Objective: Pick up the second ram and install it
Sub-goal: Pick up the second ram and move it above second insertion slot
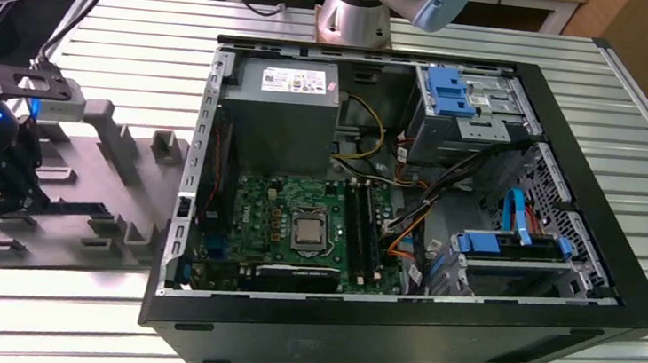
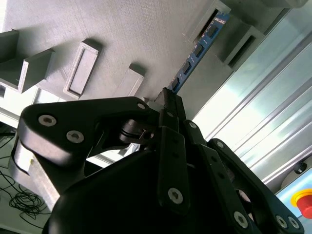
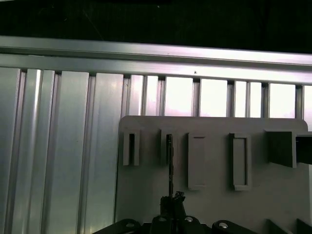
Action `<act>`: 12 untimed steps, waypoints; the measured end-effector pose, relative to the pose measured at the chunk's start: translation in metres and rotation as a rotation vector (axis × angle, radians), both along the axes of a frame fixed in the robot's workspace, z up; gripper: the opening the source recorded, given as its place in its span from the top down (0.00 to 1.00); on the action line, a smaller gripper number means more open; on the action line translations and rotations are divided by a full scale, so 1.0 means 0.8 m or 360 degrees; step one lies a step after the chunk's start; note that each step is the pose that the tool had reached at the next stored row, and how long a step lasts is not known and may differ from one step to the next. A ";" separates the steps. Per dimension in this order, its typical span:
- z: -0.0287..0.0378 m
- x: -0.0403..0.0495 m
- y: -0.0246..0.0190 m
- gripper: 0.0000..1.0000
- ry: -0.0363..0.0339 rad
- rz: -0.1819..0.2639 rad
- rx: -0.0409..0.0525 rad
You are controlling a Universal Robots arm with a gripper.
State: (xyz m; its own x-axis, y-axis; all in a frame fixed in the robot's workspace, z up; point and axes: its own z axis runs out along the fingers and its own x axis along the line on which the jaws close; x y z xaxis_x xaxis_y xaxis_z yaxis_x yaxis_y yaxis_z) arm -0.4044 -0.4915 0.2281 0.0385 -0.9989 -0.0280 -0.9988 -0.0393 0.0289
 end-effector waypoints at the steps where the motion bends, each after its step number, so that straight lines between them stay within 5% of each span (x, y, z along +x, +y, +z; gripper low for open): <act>1: 0.0004 0.000 0.0000 0.88 0.0000 0.0000 0.0000; 12: 0.0048 0.000 0.0000 0.88 0.0000 0.0000 0.0003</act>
State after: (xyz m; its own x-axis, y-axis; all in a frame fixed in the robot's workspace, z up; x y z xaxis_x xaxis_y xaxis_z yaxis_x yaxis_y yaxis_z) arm -0.4044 -0.4915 0.2320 0.0385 -0.9988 -0.0296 -0.9988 -0.0394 0.0289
